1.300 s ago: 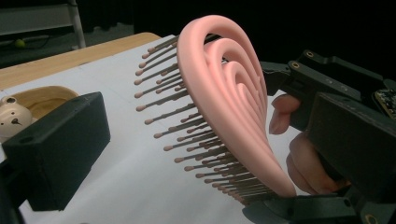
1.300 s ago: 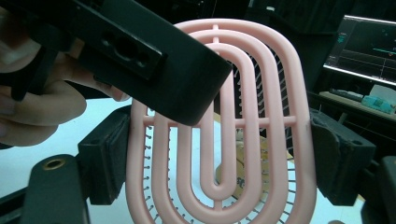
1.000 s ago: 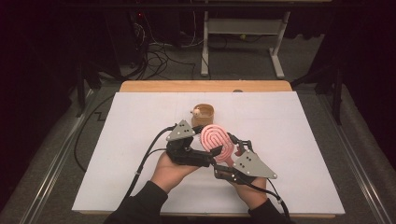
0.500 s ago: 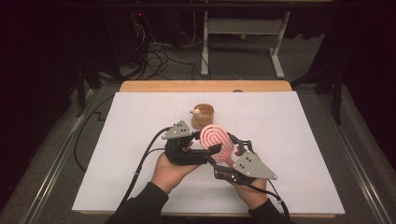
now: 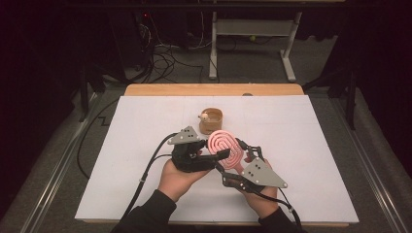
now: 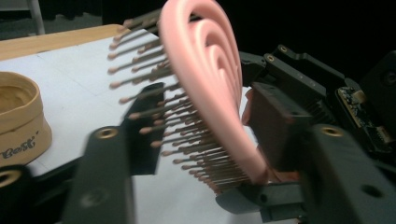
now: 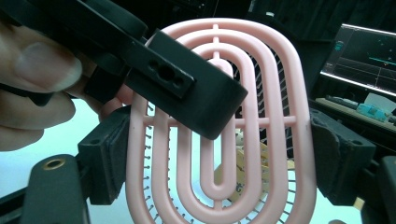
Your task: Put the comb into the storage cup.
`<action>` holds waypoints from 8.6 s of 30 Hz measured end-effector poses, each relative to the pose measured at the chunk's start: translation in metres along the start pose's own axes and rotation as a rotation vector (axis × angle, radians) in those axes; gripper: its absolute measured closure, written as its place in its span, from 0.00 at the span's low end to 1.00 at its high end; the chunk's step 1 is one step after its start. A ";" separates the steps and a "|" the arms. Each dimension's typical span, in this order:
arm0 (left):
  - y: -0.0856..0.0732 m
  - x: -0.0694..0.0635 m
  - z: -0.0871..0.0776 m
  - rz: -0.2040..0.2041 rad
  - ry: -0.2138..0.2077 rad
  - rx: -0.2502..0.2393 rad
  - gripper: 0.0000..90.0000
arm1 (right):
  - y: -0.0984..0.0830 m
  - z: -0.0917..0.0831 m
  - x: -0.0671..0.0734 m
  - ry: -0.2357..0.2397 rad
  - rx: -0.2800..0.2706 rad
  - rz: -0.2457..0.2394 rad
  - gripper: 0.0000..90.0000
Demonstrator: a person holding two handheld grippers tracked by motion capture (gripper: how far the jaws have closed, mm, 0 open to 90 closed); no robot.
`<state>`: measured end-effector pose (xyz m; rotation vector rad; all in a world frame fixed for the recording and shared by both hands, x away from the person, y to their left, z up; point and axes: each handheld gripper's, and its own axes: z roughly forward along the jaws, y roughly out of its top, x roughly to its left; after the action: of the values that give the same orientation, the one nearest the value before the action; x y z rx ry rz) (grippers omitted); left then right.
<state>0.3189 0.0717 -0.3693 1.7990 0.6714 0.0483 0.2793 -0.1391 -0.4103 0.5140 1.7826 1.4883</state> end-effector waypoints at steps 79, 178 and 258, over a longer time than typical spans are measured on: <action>0.008 -0.013 -0.003 0.042 0.038 -0.048 0.69 | 0.001 0.003 0.003 -0.040 0.004 -0.052 0.19; 0.000 0.030 -0.104 0.071 0.257 -0.170 0.70 | -0.071 -0.084 -0.076 -0.146 0.254 0.233 0.00; 0.068 0.035 -0.027 0.081 0.232 -0.230 0.70 | -0.069 -0.088 -0.080 -0.142 0.204 0.236 0.00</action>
<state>0.3665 0.0993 -0.3102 1.6107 0.7250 0.3787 0.2754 -0.2708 -0.4490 0.9374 1.8189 1.3913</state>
